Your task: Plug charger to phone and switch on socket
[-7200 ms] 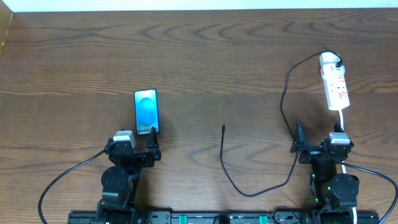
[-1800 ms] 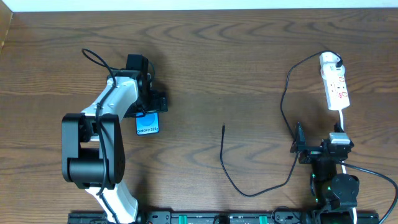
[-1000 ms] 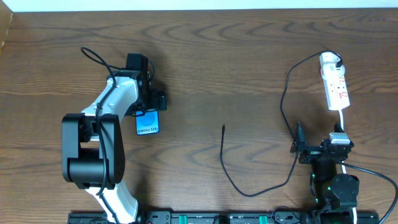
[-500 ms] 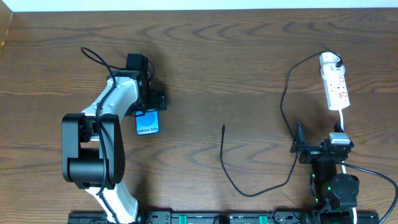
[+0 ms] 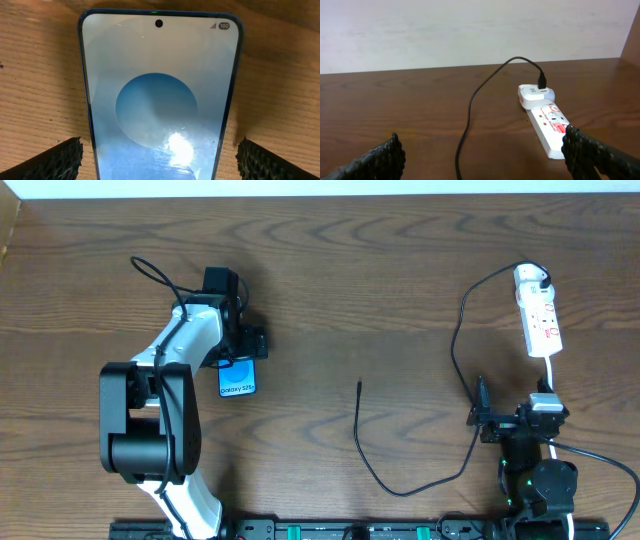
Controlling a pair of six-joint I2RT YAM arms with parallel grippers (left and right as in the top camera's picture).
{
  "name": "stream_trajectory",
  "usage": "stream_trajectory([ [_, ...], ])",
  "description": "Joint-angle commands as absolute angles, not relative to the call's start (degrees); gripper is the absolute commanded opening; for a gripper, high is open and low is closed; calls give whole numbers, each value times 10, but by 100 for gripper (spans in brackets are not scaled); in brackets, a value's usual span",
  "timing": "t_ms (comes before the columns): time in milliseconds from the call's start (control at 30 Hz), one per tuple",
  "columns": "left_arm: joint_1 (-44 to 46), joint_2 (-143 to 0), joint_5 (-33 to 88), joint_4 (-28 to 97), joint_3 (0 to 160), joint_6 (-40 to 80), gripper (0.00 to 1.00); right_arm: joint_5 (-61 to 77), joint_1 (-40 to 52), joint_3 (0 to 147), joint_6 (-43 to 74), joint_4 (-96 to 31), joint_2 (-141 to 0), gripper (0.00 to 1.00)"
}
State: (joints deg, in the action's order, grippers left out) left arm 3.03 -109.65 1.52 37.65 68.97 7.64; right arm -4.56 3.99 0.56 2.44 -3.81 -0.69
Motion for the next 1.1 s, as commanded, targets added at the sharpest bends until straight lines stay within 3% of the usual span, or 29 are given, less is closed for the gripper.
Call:
stream_trajectory([
  [0,28,-1114,8,378,684,75,98,-48,43,3,32,-39,-3,99],
  [1067,28,-1116,43,378,684,75,98,-48,43,3,32,-39,-3,99],
])
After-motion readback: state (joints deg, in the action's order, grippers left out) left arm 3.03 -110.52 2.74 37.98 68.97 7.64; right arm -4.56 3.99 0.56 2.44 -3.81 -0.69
